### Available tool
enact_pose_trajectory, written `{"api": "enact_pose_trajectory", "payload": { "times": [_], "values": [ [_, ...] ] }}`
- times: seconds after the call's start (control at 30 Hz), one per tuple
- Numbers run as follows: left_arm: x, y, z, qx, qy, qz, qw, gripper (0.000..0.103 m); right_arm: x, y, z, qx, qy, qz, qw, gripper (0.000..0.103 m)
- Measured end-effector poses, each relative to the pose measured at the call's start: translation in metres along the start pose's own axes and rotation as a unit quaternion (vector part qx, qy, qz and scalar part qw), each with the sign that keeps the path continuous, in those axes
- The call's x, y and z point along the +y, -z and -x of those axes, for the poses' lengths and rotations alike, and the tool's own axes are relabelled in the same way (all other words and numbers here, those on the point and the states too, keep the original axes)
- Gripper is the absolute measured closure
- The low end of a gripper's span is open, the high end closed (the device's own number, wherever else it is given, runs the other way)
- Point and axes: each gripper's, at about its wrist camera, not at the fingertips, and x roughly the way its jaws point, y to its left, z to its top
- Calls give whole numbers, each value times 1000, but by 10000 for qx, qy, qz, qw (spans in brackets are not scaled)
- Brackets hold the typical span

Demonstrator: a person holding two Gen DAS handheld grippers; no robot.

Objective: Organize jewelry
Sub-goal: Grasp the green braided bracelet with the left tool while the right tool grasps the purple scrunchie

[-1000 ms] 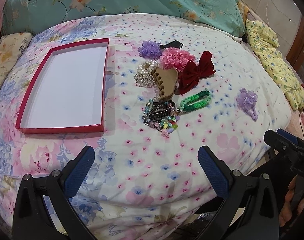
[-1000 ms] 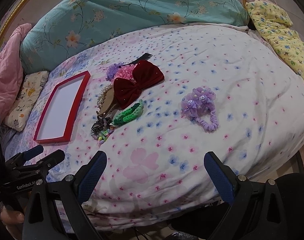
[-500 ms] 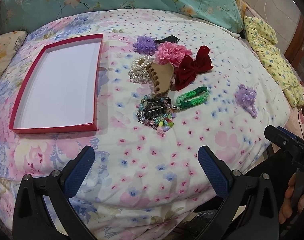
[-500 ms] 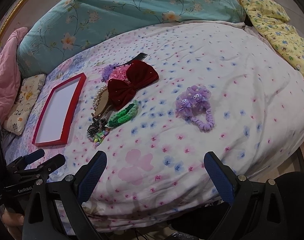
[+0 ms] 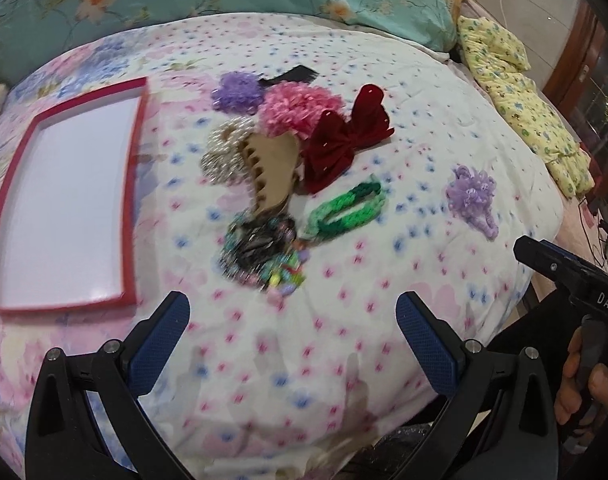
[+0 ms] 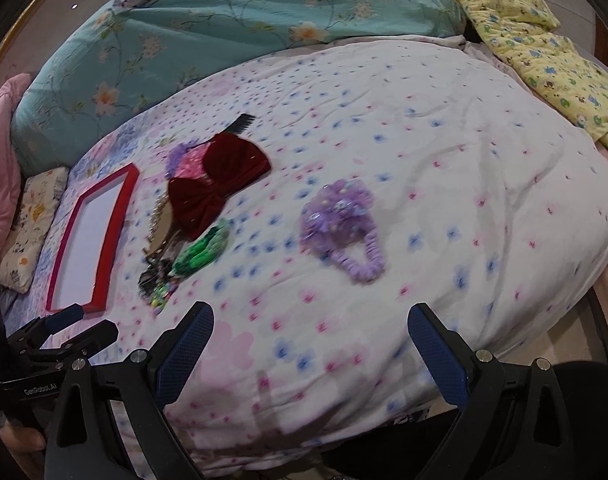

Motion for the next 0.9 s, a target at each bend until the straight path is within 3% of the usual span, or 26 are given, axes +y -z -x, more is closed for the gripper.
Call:
{"api": "enact_pose_trajectory", "payload": {
  "times": [0.23,0.3,0.43,0.53,0.7,0.77,0.8,0.87,0.9],
  "values": [
    [-25,-31,-33,92,129,-389,9991,2,-10,-19,-22,124,242,29,9996,6],
    [-32,-38,-43,152,203,-485,9985,7,-10,-26,-28,126,323,84,9994,6],
    [-42,-50,-69,490,272,-621,9965,37,-15,-36,-41,217,424,70,9988,6],
    [-47,-54,-84,664,337,-702,9948,37,-21,-42,-51,261,458,17,9986,10],
    [-50,-55,-91,699,320,-815,9937,38,-25,-40,-68,456,556,48,9974,26],
    [-46,-58,-93,676,332,-779,9941,52,-25,-38,-69,406,639,100,9971,34],
    [-43,-59,-92,659,323,-756,9944,58,-24,-38,-67,334,630,132,9974,50],
    [-35,-61,-92,648,293,-689,9951,83,-23,-38,-65,315,576,107,9978,77],
    [-30,-62,-90,647,327,-617,9955,87,-23,-38,-64,292,589,100,9978,80]
  ]
}}
